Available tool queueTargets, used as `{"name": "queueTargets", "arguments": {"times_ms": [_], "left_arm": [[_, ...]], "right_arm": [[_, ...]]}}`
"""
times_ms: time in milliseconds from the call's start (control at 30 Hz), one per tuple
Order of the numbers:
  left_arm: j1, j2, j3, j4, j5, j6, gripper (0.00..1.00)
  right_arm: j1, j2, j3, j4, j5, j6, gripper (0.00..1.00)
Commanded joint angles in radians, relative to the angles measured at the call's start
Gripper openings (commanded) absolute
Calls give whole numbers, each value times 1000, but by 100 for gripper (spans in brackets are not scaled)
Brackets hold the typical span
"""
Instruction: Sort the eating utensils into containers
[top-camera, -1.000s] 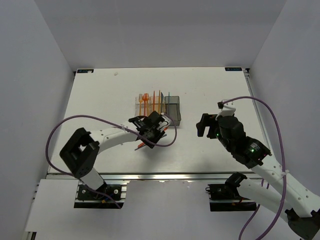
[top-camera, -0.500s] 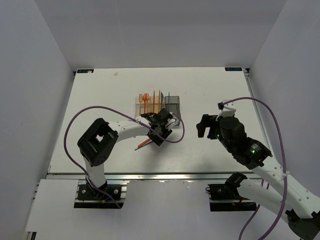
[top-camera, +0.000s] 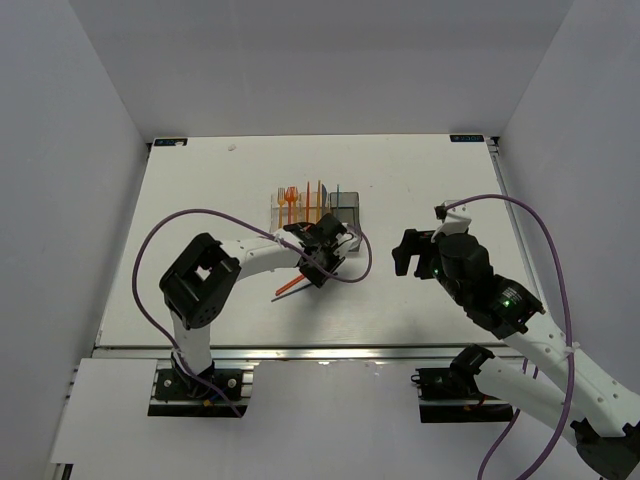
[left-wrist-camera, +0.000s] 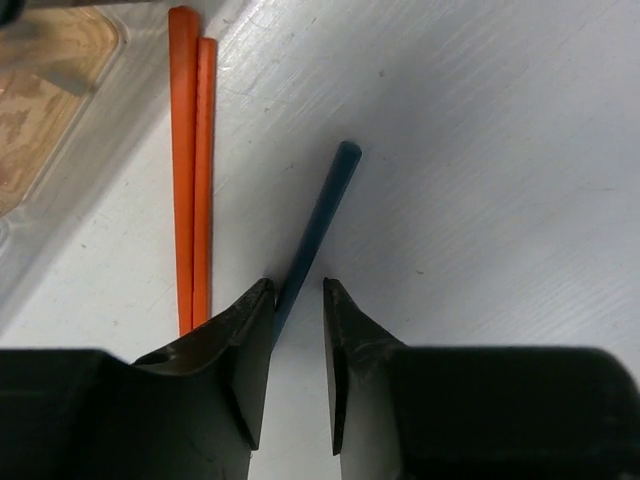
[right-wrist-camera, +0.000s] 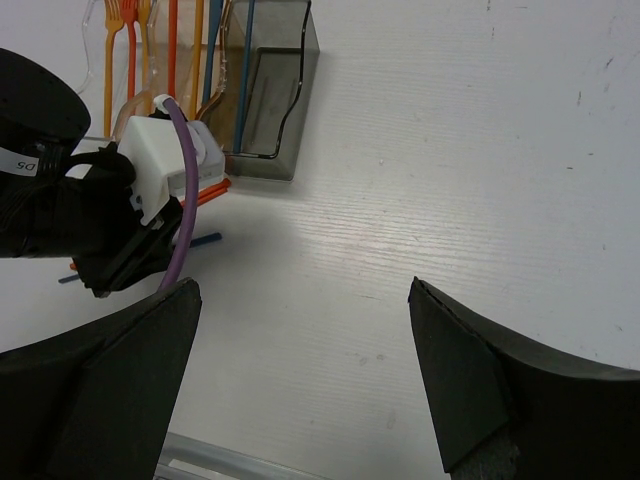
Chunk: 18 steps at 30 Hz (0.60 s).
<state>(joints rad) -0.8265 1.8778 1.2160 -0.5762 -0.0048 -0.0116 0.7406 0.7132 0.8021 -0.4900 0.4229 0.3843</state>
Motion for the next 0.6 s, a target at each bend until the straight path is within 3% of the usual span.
{"name": "queueTargets", "arguments": {"times_ms": [0,133,167,300,567], "left_arm": [[1,24,5,-31,69,1,36],[-11,20,-22,-28,97,-28,30],[-16,18,-32,-24,106,-43,20],[-51,1,-91,27,144,-85,1],[-85,-97,-72,24,111,-123,0]], "right_arm": [[-1,-15,-6,47,2,-13,89],[-1,-24,-4,47,7,-15,89],[-1,-27,-4,47,8,-13,89],[-1,-35,-4,44,13,-13,89],[-1,-28,2,45,19,-12,89]]}}
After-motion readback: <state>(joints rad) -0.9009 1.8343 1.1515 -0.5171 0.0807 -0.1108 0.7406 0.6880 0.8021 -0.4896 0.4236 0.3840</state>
